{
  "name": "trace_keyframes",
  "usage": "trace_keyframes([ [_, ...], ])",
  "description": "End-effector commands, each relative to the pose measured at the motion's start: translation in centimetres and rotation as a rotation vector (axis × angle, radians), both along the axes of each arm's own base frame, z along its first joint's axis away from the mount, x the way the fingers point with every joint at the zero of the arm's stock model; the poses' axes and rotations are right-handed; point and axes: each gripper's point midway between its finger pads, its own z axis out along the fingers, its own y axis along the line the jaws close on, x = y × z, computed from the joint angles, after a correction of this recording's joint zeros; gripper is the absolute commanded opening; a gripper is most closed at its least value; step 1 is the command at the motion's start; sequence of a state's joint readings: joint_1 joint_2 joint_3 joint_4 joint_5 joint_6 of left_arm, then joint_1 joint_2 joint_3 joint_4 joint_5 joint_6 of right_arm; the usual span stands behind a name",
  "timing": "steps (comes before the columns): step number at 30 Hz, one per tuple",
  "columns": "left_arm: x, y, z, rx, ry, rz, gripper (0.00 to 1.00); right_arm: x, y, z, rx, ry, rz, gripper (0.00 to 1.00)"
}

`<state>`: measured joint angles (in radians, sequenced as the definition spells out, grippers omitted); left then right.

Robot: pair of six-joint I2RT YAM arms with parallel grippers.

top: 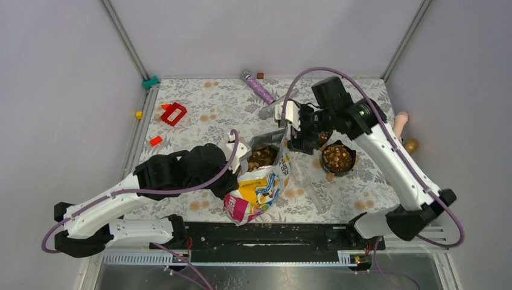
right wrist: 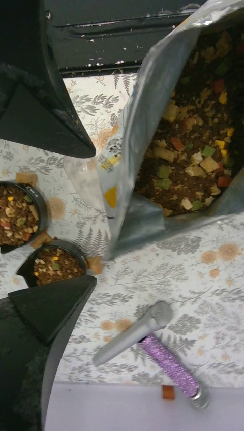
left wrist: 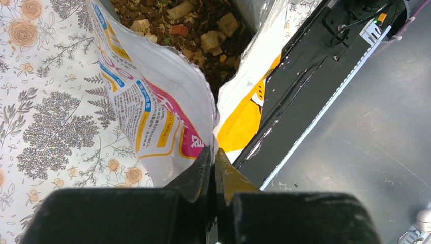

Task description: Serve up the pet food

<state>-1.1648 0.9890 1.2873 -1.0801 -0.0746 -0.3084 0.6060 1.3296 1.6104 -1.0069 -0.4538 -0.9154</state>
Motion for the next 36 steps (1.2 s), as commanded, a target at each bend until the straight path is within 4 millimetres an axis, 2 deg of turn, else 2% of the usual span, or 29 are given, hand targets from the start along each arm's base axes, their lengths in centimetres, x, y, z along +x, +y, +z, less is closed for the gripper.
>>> trace_keyframes([
  [1, -0.7, 0.2, 0.7, -0.028, 0.000, -0.033, 0.00, -1.3, 1.5, 1.5, 0.025, 0.079, 0.165, 0.91],
  [7, -0.7, 0.7, 0.9, -0.029, -0.008, -0.027, 0.00, -2.9, 1.8, -0.8, -0.040, 0.232, 0.313, 0.84],
  [11, -0.4, 1.0, 1.4, -0.037, -0.032, -0.012, 0.00, -2.2, 1.9, -2.3, -0.095, 0.304, 0.310, 0.80],
  [14, -0.4, 0.9, 1.5, -0.041, -0.033, -0.016, 0.00, -1.3, 2.6, -2.7, -0.088, 0.319, 0.287, 0.77],
  [19, -0.1, 1.3, 1.1, -0.019, -0.034, 0.012, 0.00, -0.8, 3.1, -2.5, -0.076, 0.335, 0.263, 0.61],
  [21, 0.1, 1.9, 0.9, -0.013, -0.041, 0.046, 0.00, -0.4, 2.7, -2.6, -0.099, 0.323, 0.230, 0.48],
  [24, 1.0, 3.7, 1.0, 0.006, -0.066, 0.149, 0.00, -0.4, 1.7, -2.9, -0.138, 0.300, 0.196, 0.08],
  [25, 1.3, 4.3, 1.0, 0.014, -0.072, 0.195, 0.00, -0.4, 1.3, -3.1, -0.149, 0.291, 0.178, 0.00],
  [29, 2.1, 7.0, 1.2, 0.016, -0.090, 0.359, 0.00, 0.0, -0.5, -3.2, -0.180, 0.209, 0.091, 0.00],
  [34, 4.1, 14.2, 1.6, 0.125, -0.177, 0.784, 0.00, 0.2, -3.7, -2.0, -0.160, 0.098, -0.035, 0.00],
  [36, 4.4, 15.7, 1.8, 0.163, -0.214, 0.845, 0.00, 0.1, -4.8, -1.7, -0.164, 0.077, -0.065, 0.00],
])
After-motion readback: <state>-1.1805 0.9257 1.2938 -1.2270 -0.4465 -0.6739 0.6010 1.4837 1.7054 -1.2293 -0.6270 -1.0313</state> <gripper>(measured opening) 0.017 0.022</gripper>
